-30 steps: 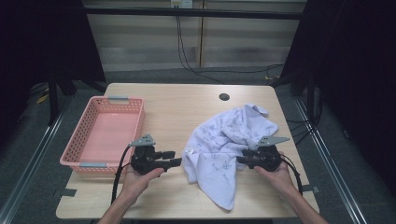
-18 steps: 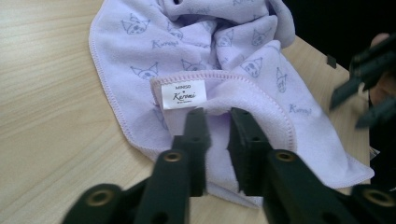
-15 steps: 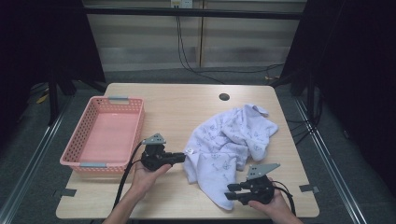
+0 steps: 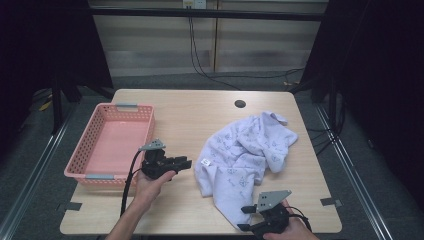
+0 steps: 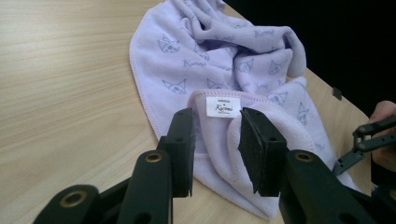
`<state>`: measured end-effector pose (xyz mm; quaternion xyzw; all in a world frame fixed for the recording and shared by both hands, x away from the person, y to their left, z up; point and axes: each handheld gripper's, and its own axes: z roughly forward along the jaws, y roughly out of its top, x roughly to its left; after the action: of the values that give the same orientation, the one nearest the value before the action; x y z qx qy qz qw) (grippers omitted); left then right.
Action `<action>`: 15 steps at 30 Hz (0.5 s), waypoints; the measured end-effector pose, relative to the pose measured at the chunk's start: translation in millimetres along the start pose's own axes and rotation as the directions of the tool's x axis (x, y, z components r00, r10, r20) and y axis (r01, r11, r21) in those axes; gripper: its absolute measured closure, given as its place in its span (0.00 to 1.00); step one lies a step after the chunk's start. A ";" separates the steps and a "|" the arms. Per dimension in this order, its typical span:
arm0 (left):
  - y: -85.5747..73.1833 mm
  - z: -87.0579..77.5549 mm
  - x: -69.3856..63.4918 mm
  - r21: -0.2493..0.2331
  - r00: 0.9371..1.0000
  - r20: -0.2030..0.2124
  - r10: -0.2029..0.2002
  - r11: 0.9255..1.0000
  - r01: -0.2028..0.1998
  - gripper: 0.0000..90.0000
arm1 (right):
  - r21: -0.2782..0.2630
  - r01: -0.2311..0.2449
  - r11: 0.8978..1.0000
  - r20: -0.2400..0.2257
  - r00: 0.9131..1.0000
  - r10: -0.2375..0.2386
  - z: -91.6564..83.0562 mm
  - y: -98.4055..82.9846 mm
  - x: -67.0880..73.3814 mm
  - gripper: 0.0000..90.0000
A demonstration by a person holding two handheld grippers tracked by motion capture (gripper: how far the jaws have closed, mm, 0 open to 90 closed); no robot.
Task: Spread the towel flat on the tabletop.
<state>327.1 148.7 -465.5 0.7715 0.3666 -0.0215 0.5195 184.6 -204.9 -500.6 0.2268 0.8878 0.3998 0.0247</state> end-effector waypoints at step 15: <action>14.3 54.6 1.3 0.079 1.000 0.004 0.027 0.996 -0.028 0.43 | -0.053 -0.212 0.976 0.015 0.977 0.213 -23.3 -2.2 -32.5 0.98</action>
<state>355.5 102.0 -479.9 0.7964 0.3541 -0.0298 0.4893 207.7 -236.2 -490.9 0.3236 0.8477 0.4203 -0.0034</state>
